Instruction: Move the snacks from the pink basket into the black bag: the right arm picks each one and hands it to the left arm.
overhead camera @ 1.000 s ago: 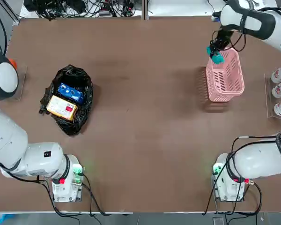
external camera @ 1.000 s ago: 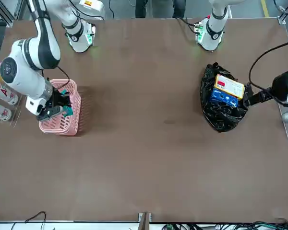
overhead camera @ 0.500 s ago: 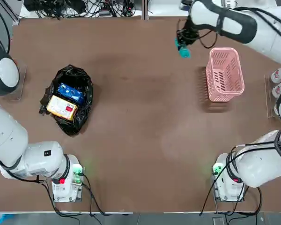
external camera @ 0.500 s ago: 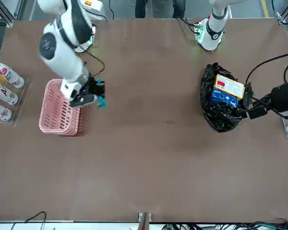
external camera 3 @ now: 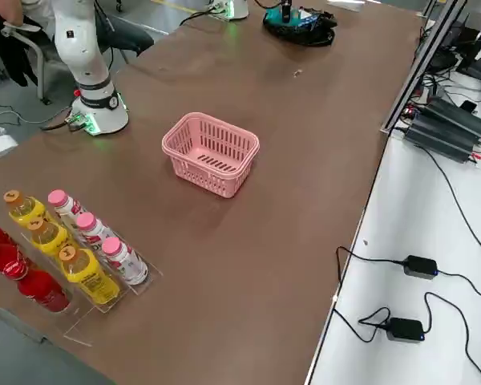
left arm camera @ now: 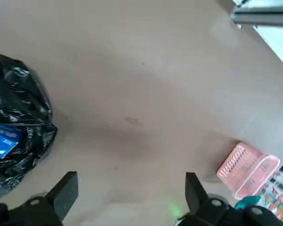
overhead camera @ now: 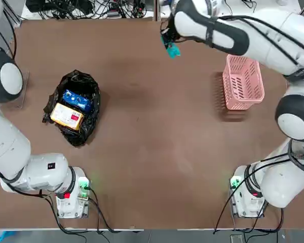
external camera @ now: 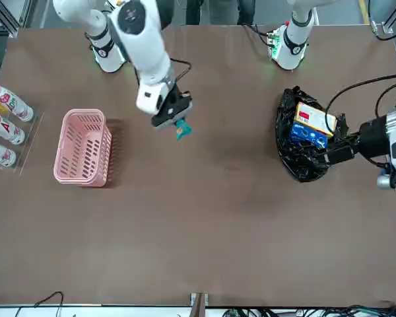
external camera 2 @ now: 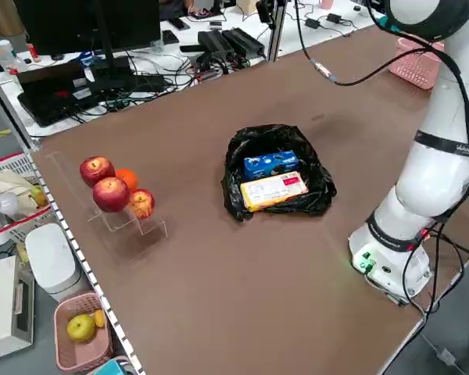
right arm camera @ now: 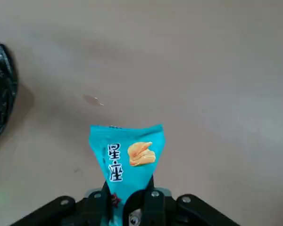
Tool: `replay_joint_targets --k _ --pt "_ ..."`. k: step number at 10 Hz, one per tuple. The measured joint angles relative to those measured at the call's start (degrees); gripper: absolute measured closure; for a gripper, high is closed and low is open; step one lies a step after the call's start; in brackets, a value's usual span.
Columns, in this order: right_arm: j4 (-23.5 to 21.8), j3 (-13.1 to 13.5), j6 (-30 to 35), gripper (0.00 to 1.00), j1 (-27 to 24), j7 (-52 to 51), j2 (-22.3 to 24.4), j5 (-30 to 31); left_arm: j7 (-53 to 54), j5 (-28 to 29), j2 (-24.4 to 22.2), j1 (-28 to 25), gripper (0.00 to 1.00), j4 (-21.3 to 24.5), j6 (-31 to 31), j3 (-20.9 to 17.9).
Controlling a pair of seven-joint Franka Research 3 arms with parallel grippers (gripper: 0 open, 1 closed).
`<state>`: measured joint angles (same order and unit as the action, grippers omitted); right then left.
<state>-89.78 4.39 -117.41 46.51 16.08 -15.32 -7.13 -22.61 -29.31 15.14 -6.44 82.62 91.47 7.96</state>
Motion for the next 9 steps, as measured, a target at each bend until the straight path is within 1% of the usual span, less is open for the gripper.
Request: replay_joint_targets --k 1,2,3,5,6,8,9 --pt "3.7 0.0 -0.1 0.74 2.0 0.0 -3.0 1.0 0.5 -0.3 0.3 0.0 0.0 0.0 0.1 2.1" --pt "7.2 0.0 -0.3 0.74 3.2 0.0 -5.8 1.4 0.5 -2.3 0.5 0.2 0.0 0.0 0.2 3.9" --pt "10.4 0.0 -0.8 0.74 3.9 -0.3 -8.1 1.5 0.6 -4.6 0.7 0.5 0.0 0.0 0.7 4.8" --pt "16.4 0.0 -2.4 0.74 5.8 -0.5 -12.1 1.5 0.6 -5.7 1.3 0.7 0.01 0.0 1.4 6.4" --pt "18.5 0.0 -4.1 0.74 7.0 -0.5 -13.7 1.5 0.6 -5.7 1.7 1.5 0.02 0.0 1.7 6.8" --pt "20.2 0.1 -10.5 0.74 9.1 -0.4 -15.7 1.5 0.5 -5.4 2.1 4.0 0.06 0.0 2.6 6.8" --pt "20.4 0.1 -13.3 0.73 10.0 -0.4 -16.0 1.5 0.4 -5.1 2.2 5.4 0.12 0.0 3.4 6.9"
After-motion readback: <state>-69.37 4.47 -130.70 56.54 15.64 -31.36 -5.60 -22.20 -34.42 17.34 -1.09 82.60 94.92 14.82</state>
